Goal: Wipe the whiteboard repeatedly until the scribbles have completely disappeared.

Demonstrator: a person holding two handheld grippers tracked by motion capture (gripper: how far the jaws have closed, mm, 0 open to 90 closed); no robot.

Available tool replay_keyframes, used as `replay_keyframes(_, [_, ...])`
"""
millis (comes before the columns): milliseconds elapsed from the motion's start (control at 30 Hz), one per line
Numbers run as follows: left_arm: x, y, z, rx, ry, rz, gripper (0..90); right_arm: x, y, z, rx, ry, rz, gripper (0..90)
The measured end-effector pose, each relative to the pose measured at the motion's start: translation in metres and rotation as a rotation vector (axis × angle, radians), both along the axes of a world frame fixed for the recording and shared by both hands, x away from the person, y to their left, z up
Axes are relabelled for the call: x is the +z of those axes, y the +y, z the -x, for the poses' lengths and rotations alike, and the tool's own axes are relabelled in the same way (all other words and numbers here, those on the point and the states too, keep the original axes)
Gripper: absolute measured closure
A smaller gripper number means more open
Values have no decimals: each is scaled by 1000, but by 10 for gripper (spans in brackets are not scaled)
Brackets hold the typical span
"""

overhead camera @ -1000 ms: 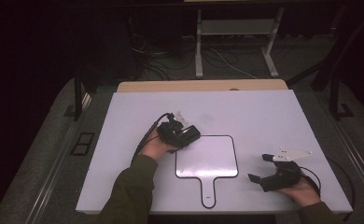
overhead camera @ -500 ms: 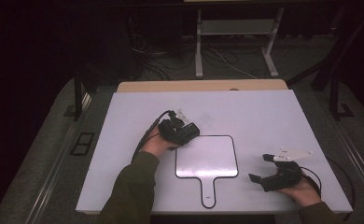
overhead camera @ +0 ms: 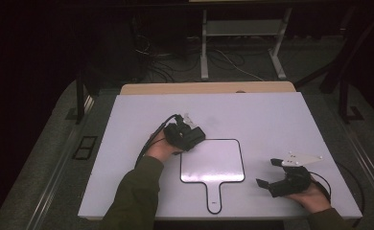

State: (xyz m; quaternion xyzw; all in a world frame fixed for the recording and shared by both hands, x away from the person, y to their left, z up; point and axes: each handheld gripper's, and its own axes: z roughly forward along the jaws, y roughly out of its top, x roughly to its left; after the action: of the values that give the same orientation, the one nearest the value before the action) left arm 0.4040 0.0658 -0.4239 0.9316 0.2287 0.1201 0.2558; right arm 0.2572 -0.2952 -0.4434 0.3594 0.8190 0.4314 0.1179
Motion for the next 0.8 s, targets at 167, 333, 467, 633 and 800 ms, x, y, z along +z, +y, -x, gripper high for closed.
replay_keyframes(167, [-1, 7, -8, 52, 2, 23, 393, 0, 1, 1, -1, 0, 1, 19])
replay_keyframes(333, [0, 16, -14, 76, 1, 7, 393, 0, -1, 1, -6, 1, -1, 19])
replay_keyframes(467, [1, 12, -1, 42, 28, -3, 393, 0, -1, 1, -1, 1, 0, 19])
replay_keyframes(633, [1, 14, 3, 33, 30, 3, 393, 1, 1, 1, 1, -2, 1, 19])
replay_keyframes(800, [1, 13, -6, 62, 15, -17, 393, 0, 1, 1, -2, -1, 1, 19])
